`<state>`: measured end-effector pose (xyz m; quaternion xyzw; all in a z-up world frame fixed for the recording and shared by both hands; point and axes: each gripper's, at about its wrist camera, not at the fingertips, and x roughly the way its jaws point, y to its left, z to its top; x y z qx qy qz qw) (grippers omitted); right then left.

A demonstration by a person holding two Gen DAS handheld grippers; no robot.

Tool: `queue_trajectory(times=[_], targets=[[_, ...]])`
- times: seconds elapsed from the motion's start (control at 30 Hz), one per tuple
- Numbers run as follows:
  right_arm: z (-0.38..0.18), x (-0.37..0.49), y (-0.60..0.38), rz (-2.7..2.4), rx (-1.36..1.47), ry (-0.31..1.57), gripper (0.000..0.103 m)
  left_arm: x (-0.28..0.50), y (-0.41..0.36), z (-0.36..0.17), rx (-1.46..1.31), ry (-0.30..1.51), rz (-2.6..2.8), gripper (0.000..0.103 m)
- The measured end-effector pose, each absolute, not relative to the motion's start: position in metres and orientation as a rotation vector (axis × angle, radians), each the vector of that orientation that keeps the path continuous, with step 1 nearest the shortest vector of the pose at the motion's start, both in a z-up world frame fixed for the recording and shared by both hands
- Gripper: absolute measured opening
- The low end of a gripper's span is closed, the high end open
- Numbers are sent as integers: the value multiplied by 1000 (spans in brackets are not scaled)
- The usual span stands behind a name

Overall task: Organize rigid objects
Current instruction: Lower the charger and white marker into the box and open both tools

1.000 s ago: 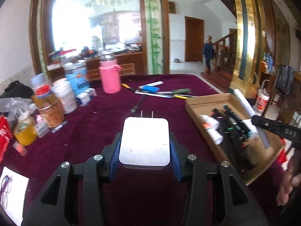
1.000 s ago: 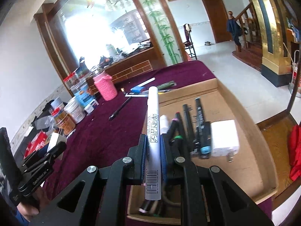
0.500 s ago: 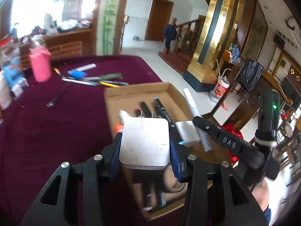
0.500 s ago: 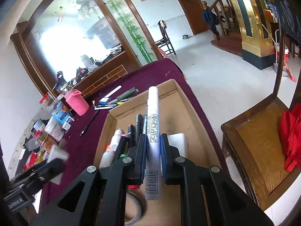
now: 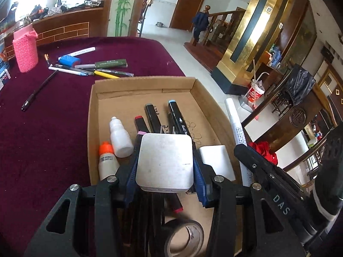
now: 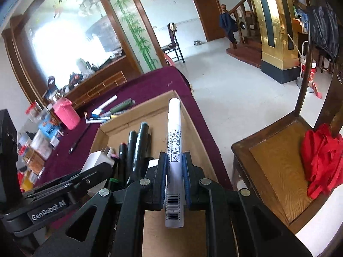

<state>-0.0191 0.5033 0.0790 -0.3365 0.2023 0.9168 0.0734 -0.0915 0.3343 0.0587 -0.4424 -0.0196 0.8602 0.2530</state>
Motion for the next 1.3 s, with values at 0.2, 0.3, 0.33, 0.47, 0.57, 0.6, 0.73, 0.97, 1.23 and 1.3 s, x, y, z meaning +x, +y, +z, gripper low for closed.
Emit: queue_trajectory(times=[0.2,0.3,0.33,0.47,0.57,0.6,0.73,0.97,1.23,1.3], targets=[[76,-24,503,2739,-1036,577,13,-91,334,47,-1217,-42,2340,44],[72,-25,505,2715,-1066,555,13,-91,332,47,-1227,-55,2330,44],[71,-25,505,2709,-1070,553,13,-91,333,47,-1227,-49,2333,44],[72,-23,507,2705,-1075,548,13,-91,334,45,-1246,-45,2327,44],[71,-24,507,2693,-1084,538,13,-92,333,45,-1245,-42,2328,44],[71,-24,507,2690,-1086,534,13,-92,333,45,-1246,-42,2327,44],[72,-24,507,2690,-1088,522,13,-91,332,44,-1244,-41,2323,44],[72,-24,505,2687,-1089,515,13,-84,331,47,-1212,-20,2326,44],[73,-24,504,2683,-1091,497,13,-83,325,49,-1218,-33,2315,44],[73,-25,501,2679,-1088,491,13,-84,323,50,-1211,-41,2319,44]])
